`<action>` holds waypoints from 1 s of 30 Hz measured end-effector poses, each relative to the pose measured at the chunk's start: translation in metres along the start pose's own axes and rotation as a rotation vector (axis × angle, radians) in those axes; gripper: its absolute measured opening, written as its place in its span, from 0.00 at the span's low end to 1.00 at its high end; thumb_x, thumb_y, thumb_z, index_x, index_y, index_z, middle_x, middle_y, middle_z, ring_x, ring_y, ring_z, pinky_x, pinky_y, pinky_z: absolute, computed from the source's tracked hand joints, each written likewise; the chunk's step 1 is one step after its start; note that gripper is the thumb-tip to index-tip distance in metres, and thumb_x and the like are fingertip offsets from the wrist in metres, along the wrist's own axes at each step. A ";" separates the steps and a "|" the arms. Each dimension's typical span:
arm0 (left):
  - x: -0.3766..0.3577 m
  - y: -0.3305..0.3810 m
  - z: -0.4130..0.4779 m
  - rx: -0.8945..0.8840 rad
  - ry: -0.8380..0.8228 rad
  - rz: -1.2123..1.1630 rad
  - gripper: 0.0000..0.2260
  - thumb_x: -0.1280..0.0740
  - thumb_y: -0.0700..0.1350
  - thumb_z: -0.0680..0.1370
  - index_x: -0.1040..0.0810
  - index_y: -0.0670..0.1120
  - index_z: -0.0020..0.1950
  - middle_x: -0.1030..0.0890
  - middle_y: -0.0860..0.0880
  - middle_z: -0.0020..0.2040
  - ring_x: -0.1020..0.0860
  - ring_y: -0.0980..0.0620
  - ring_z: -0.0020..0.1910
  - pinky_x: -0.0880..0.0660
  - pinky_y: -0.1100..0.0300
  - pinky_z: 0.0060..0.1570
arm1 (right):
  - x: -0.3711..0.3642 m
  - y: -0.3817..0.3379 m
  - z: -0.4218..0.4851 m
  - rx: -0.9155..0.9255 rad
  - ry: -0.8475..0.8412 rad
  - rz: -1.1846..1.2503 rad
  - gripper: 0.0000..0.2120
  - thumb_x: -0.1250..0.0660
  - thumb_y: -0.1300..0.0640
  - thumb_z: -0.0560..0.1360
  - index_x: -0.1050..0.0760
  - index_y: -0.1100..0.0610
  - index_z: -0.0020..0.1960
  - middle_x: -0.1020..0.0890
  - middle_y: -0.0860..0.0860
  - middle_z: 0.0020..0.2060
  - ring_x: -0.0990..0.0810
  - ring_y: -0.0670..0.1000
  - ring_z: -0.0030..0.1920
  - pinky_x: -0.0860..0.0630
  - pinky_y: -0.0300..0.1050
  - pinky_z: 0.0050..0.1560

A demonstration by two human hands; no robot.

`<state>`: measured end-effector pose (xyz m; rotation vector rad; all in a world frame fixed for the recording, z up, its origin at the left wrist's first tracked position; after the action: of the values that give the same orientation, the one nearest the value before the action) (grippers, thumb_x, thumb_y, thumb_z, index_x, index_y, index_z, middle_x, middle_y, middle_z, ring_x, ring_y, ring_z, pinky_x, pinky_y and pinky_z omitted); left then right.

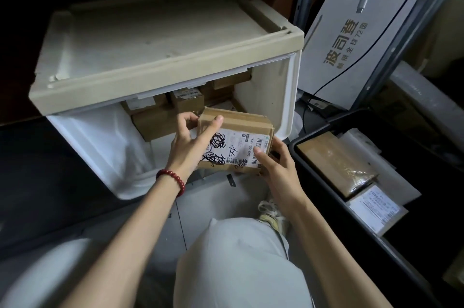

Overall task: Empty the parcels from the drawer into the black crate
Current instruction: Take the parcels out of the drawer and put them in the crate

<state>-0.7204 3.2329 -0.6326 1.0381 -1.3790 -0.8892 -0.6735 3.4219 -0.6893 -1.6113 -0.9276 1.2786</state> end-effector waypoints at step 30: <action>-0.035 0.013 -0.002 -0.133 -0.242 0.037 0.45 0.21 0.65 0.52 0.37 0.60 0.64 0.27 0.61 0.57 0.27 0.62 0.56 0.27 0.58 0.56 | 0.035 -0.014 -0.005 0.152 0.014 0.009 0.30 0.24 0.60 0.64 0.33 0.52 0.62 0.22 0.55 0.60 0.22 0.55 0.61 0.22 0.54 0.57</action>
<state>-0.7210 3.2707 -0.6316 0.8211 -1.5111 -1.0918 -0.6624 3.4578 -0.6875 -1.5063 -0.7955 1.3101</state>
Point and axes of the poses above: each hand's wrist, its own z-axis towards the middle knuckle, its own x-axis out of the back of the hand, y = z × x, the point moved 8 cm from there along z, towards the middle knuckle
